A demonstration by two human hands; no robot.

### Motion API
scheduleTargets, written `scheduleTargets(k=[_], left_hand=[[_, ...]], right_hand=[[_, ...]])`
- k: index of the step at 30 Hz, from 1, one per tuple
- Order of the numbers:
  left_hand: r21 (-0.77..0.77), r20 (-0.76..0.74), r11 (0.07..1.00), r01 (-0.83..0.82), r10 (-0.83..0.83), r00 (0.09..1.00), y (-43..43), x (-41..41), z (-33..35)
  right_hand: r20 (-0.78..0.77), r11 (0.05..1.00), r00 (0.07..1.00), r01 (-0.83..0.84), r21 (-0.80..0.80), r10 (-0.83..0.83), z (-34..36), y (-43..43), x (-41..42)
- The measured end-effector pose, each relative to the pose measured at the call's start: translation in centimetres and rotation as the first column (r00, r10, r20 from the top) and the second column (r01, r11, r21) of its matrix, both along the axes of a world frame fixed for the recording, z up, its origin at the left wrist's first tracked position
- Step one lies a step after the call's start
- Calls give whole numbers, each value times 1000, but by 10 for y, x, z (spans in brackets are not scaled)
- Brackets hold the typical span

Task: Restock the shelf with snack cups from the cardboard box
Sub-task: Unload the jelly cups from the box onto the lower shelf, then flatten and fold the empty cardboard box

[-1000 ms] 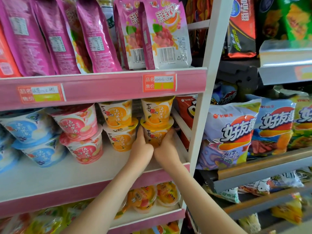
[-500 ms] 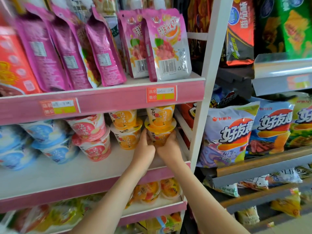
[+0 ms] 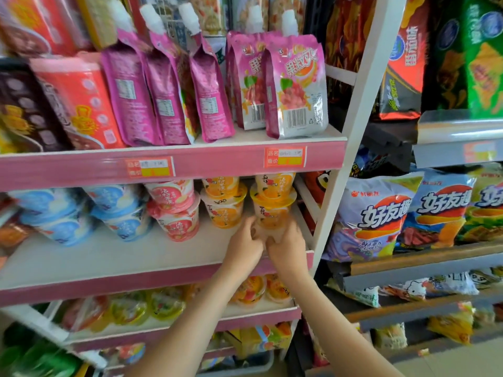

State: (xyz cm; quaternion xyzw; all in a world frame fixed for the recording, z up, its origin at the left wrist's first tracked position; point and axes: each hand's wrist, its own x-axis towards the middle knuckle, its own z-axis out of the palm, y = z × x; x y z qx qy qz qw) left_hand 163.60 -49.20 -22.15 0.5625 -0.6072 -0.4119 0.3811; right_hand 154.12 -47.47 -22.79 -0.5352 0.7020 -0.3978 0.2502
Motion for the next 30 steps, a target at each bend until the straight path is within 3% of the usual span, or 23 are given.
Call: scheduleTargets(k=[4, 10, 15, 19, 26, 30], left_hand=[[-94, 102, 994, -54, 63, 993, 41, 29, 10], [-128, 121, 969, -211, 227, 966, 129, 82, -12], [30, 179, 923, -383, 372, 911, 186, 142, -78], [248, 215, 851, -463, 417, 883, 229, 195, -146], [498, 384, 729, -469, 299, 874, 325, 295, -258], [560, 453, 663, -497, 257, 854, 362, 332, -310]], right_hand=[[-7, 1000, 1000, -21, -21, 21, 6, 44, 10], [-7, 955, 971, -236, 181, 241, -8, 118, 70], [6, 847, 911, -385, 367, 412, -64, 161, 140], [22, 710, 862, -431, 557, 507, -130, 190, 200], [113, 394, 807, -399, 828, 580, -255, 258, 293], [109, 342, 767, -403, 849, 633, -329, 288, 331]])
